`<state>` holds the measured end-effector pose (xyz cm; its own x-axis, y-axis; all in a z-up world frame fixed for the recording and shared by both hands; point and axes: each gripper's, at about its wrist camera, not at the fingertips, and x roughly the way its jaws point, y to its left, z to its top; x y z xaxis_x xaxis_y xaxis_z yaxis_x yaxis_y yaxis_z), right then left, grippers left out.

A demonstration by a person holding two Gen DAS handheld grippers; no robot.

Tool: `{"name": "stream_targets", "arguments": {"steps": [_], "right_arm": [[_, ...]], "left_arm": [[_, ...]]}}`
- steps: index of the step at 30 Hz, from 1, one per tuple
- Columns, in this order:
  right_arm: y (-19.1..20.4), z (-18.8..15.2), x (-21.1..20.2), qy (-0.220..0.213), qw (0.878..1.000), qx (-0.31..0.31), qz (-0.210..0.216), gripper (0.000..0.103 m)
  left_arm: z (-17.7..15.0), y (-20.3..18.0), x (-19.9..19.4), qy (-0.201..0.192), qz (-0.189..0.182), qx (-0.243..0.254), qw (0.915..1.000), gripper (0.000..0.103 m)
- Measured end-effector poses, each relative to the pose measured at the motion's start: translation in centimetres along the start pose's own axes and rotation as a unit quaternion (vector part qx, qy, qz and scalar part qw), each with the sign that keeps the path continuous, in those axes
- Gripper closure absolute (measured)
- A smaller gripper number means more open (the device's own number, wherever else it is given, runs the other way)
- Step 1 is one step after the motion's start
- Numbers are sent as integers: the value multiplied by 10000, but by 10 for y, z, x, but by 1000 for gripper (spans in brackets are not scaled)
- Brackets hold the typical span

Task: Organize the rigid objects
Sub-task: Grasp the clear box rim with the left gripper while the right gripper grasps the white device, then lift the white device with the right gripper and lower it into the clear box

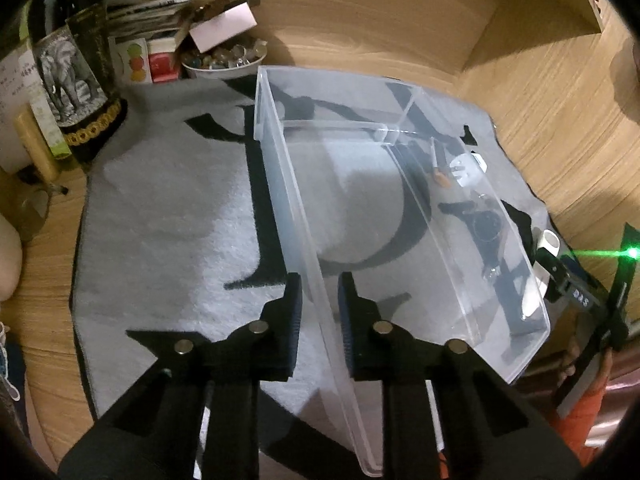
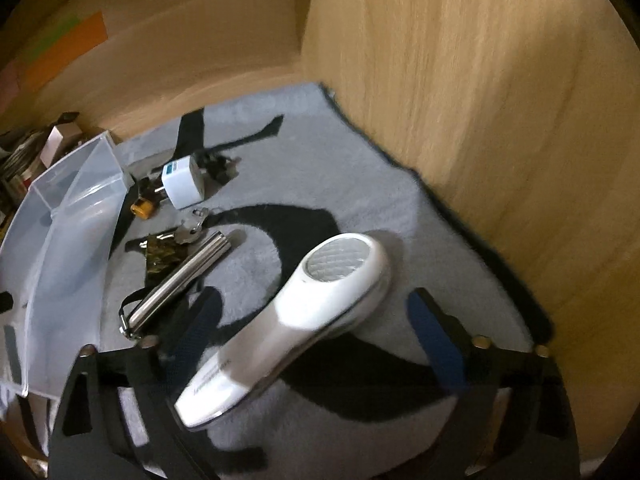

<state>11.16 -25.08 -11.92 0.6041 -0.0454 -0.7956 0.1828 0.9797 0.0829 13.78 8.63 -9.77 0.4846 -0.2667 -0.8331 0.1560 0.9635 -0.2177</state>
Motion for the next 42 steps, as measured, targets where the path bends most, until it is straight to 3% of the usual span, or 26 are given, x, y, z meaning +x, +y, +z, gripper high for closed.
{"name": "stream_targets", "arguments": {"steps": [2, 9, 13, 21, 28, 37, 42], "right_arm": [[2, 1, 8, 106, 9999, -40, 16, 35], [14, 16, 15, -59, 9994, -329, 31, 58], [21, 24, 13, -500, 9980, -314, -222, 60], [35, 43, -19, -1118, 9921, -567, 43, 61], [62, 58, -61, -1880, 9777, -879, 318, 64], [99, 72, -101, -2289, 9649, -1127, 631, 64], [123, 76, -113, -2377, 9543, -1420, 1126, 64]], "left_arm": [[0, -1, -1, -19, 42, 42, 10000, 85], [0, -3, 0, 24, 183, 53, 9998, 85], [0, -5, -1, -29, 376, 132, 9992, 85], [-1, -7, -2, -41, 543, 152, 9984, 88], [-1, -9, -2, -54, 586, 159, 9981, 90], [-2, -12, -4, -123, 656, 198, 9976, 90], [-3, -12, -4, -146, 651, 153, 9977, 90]]}}
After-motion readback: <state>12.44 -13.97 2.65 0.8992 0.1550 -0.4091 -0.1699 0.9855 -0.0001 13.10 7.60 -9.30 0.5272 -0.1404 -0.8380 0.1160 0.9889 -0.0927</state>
